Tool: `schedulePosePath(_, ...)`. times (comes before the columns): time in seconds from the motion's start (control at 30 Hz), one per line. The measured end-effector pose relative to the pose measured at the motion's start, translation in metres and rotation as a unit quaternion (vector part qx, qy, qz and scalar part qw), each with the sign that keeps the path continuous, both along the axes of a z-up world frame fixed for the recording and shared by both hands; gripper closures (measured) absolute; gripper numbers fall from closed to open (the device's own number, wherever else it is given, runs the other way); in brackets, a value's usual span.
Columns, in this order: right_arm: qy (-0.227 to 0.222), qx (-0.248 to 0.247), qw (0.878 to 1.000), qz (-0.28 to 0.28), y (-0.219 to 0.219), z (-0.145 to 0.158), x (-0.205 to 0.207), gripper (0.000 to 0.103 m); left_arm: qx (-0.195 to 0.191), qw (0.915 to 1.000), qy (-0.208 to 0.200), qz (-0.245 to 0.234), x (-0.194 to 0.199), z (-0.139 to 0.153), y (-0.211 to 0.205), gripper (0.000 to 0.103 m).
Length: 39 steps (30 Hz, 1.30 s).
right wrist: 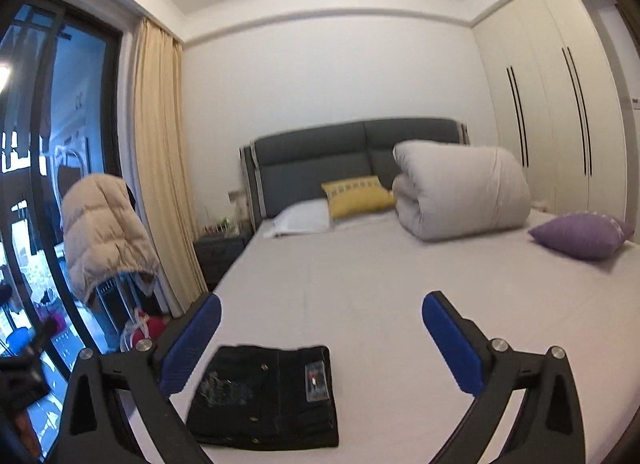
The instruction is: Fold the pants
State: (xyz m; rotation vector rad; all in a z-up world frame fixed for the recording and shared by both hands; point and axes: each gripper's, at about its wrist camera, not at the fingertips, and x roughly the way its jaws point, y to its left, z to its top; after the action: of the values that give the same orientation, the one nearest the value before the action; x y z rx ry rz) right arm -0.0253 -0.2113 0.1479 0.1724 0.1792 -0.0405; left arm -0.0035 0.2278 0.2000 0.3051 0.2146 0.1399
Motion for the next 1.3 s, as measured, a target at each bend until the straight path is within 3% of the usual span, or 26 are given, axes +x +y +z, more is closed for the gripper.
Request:
schedulePosePath(0.17, 0.031, -0.017, 0.999, -0.008, 0.010, 0.008, -0.015, 0.000, -0.078, 0.9915, 0.104, -0.009, -0.004, 0.001, 0.000, 0.000)
schedulePosePath(0.27, 0.087, 0.001, 0.996, -0.006, 0.008, 0.000, -0.015, 0.000, -0.126, 0.9745, 0.184, -0.019, 0.007, -0.015, 0.001, 0.000)
schedulePosePath(0.47, 0.164, 0.043, 0.986, -0.010, 0.000, -0.031, -0.010, 0.000, -0.158, 0.9524, 0.261, -0.002, 0.027, -0.053, 0.002, 0.000)
schedulePosePath(0.8, 0.213, 0.013, 0.977, 0.011, 0.028, -0.058, -0.009, 0.000, -0.157, 0.9451, 0.286, 0.000, 0.049, -0.093, -0.001, 0.000)
schedulePosePath(1.3, 0.242, -0.009, 0.969, 0.041, 0.050, -0.064, -0.008, 0.000, -0.160, 0.9419, 0.295, 0.002, 0.054, -0.100, 0.001, 0.000)
